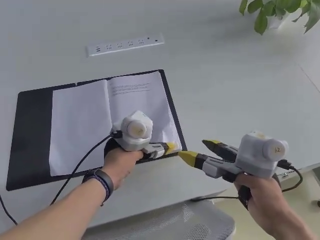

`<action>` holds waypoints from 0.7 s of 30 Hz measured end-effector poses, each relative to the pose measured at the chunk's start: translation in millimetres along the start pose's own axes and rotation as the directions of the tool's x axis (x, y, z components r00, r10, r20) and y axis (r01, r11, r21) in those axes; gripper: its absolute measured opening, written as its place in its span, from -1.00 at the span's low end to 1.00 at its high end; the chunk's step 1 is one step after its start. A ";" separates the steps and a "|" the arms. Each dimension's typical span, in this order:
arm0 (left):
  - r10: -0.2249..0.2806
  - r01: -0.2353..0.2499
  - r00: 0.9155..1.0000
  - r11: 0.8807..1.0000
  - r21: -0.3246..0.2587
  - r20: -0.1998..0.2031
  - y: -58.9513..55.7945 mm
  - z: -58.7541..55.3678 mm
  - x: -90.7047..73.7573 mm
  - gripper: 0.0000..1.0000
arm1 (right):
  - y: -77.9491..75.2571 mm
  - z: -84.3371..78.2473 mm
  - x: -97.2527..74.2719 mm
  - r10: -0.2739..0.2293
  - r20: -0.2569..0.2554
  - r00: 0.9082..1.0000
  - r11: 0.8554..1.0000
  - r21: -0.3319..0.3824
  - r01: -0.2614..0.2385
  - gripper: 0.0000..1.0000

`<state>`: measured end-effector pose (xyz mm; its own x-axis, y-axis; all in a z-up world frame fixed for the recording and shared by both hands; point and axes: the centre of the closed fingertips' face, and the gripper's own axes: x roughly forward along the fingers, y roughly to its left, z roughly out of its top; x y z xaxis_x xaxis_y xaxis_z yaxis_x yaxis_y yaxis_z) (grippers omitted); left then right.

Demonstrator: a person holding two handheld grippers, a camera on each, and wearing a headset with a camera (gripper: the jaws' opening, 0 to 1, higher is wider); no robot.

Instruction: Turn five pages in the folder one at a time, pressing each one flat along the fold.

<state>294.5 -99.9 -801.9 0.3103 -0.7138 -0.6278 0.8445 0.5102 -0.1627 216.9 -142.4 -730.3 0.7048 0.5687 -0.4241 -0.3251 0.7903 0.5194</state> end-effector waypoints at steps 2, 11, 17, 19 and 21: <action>-0.001 0.001 1.000 1.000 0.013 -0.008 -0.3 -1.8 -0.6 0.26 | -0.5 0.3 0.2 -0.001 0.002 1.000 1.000 0.004 0.001 0.23; -0.003 0.003 1.000 1.000 -0.003 -0.006 0.4 -2.5 -2.9 0.23 | -0.1 -0.7 2.7 0.003 -0.001 1.000 1.000 0.014 -0.003 0.21; -0.008 0.009 1.000 1.000 -0.022 0.002 2.0 -3.3 -5.7 0.19 | 0.8 1.0 7.8 0.016 -0.006 1.000 1.000 0.011 -0.016 0.19; -0.007 0.007 1.000 1.000 -0.023 0.003 2.3 -3.2 -5.9 0.18 | 1.0 3.4 11.6 0.024 -0.009 1.000 1.000 0.009 -0.024 0.18; -0.007 0.007 1.000 1.000 -0.021 0.002 2.0 -3.2 -5.8 0.18 | -0.1 8.3 20.2 0.040 -0.014 0.999 0.999 0.003 -0.040 0.17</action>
<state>292.9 -93.3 -801.0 0.3053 -0.7183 -0.6252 0.8371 0.5154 -0.1833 236.3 -132.9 -732.7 0.6825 0.6029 -0.4132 -0.3514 0.7663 0.5378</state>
